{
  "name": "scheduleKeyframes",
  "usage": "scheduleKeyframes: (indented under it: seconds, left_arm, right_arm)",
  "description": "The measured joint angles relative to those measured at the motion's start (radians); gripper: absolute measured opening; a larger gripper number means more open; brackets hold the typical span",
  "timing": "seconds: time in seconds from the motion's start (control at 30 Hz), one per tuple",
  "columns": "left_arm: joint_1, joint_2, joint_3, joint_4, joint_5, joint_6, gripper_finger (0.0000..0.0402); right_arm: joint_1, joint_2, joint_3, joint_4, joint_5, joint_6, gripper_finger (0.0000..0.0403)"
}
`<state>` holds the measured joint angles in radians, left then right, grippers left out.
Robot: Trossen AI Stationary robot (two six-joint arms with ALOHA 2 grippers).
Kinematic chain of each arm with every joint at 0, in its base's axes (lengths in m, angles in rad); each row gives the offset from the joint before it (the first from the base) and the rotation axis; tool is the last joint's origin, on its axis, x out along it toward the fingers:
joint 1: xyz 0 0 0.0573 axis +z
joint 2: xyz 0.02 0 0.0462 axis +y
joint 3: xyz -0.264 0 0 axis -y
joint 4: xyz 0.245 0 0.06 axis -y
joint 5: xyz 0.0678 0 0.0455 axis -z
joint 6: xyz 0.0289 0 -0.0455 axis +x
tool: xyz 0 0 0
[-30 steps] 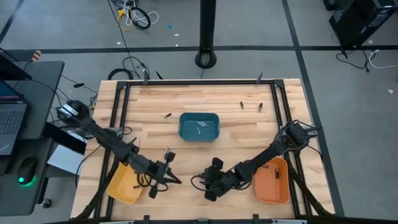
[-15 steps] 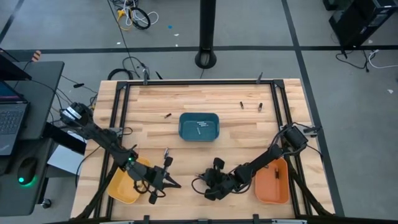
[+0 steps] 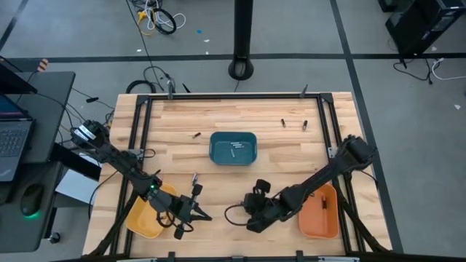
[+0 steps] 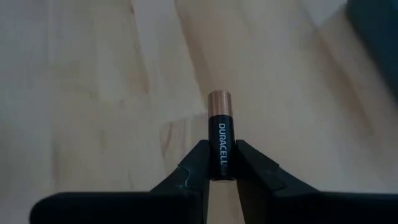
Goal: Sort batteries
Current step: Put the large black battery into the orange bin
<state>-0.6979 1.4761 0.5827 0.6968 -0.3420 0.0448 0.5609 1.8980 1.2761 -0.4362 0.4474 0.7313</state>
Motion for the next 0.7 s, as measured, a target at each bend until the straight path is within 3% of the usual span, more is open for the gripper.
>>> scheduleKeyframes:
  seconds: [0.23, 0.5, 0.7]
  left_arm:
    - [0.0, 0.0, 0.0, 0.01, -0.003, -0.002, 0.0005]
    - [0.004, 0.0, 0.0, 0.018, -0.005, -0.023, 0.0005]
    - [0.004, 0.0, 0.0, 0.017, -0.035, -0.027, 0.0005]
  right_arm:
    - [0.089, -0.142, 0.144, -0.406, -0.113, 0.115, 0.0062]
    - [0.28, -0.215, 0.162, -0.812, -0.199, 0.54, 0.0062]
    - [0.39, -0.207, 0.094, -0.889, -0.245, 0.814, 0.0062]
